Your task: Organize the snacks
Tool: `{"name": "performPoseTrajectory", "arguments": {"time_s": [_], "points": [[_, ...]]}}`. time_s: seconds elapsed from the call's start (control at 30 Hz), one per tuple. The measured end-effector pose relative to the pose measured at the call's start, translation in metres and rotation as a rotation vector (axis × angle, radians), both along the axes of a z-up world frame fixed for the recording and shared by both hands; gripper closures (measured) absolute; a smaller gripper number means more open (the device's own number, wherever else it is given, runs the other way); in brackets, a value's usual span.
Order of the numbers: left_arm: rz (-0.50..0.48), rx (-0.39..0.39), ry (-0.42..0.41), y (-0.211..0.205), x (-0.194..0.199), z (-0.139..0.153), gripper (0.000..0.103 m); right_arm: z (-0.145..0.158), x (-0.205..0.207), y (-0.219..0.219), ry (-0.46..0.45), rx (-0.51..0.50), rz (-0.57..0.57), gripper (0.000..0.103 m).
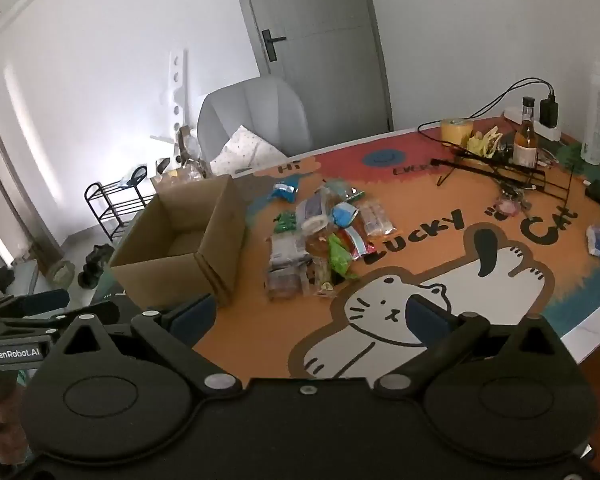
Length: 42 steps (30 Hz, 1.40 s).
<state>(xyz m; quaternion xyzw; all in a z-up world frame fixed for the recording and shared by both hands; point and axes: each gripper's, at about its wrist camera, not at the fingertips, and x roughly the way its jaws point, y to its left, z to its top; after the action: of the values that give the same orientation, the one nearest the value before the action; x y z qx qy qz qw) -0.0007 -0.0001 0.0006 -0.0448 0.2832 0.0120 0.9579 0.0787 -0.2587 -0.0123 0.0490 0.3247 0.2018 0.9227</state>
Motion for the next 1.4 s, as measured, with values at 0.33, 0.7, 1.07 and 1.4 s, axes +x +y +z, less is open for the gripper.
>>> {"name": "performPoseTrajectory", "arguments": {"time_s": [0.33, 0.7, 1.07, 1.4], "points": [[0.000, -0.006, 0.013, -0.001, 0.002, 0.001, 0.000, 0.001, -0.004, 0.007, 0.004, -0.064, 0.005, 0.000], [-0.004, -0.007, 0.013, 0.002, -0.005, 0.000, 0.000, 0.006, -0.006, 0.005, -0.004, -0.057, 0.018, 0.000], [-0.005, -0.007, 0.010, 0.003, -0.009, 0.003, 0.000, 0.009, -0.009, 0.003, -0.027, -0.069, 0.006, 0.000], [-0.004, -0.006, 0.009, 0.004, -0.009, 0.005, 0.000, 0.011, -0.009, 0.004, -0.024, -0.067, 0.016, 0.000]]}}
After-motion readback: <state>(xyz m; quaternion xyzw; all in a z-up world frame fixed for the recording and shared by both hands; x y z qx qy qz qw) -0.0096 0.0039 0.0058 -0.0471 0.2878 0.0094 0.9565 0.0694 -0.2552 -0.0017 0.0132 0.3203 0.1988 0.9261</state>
